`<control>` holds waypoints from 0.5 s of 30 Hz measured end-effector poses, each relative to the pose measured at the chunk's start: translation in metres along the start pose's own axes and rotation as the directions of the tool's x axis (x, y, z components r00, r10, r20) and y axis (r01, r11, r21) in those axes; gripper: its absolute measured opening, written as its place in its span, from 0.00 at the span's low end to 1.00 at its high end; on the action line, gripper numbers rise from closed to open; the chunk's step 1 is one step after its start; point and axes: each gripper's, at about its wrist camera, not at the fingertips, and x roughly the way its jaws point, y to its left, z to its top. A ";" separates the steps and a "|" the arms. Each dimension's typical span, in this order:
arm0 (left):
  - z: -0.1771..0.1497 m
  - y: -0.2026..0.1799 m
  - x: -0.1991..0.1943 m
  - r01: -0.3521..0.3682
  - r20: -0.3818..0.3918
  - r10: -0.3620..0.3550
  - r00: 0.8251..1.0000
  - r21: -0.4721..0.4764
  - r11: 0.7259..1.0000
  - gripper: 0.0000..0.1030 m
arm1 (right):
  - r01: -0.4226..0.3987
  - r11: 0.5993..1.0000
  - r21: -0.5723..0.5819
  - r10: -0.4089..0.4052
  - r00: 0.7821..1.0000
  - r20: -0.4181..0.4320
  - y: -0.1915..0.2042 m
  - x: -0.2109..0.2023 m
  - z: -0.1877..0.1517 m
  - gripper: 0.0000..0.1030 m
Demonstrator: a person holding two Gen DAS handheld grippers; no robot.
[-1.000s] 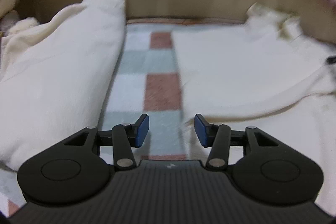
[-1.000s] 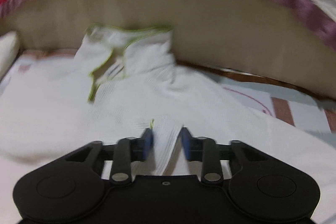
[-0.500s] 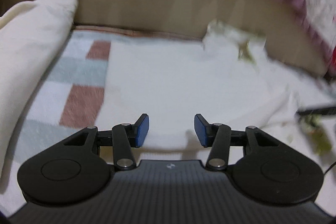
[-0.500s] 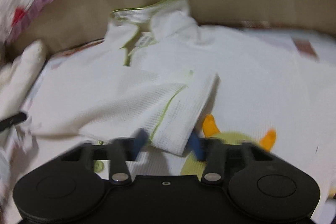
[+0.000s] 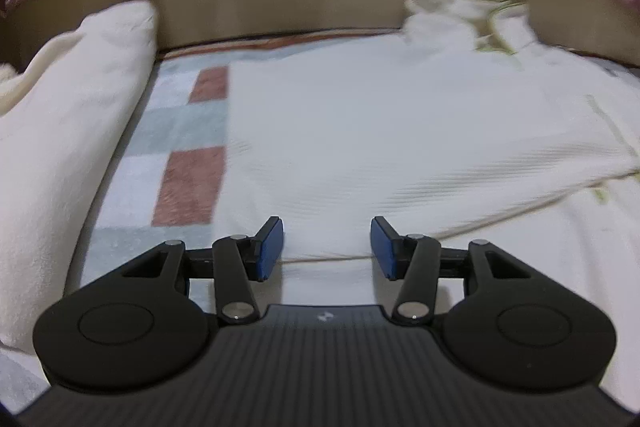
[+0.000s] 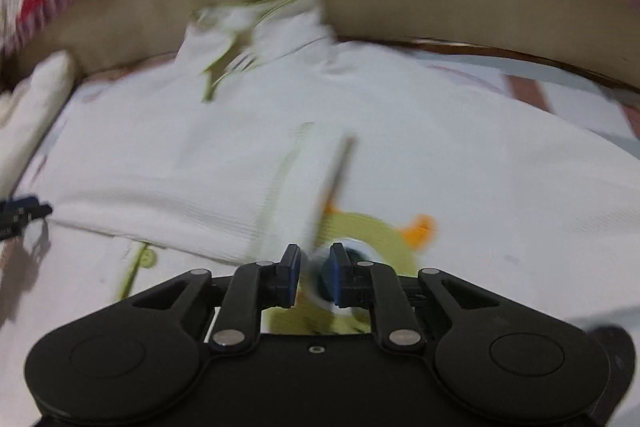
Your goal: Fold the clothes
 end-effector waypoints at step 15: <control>0.056 -0.189 -0.030 0.254 0.044 -0.265 0.963 0.168 0.953 0.51 | 0.168 0.768 0.618 -0.367 0.906 0.210 -0.260 -0.110 -0.072 0.53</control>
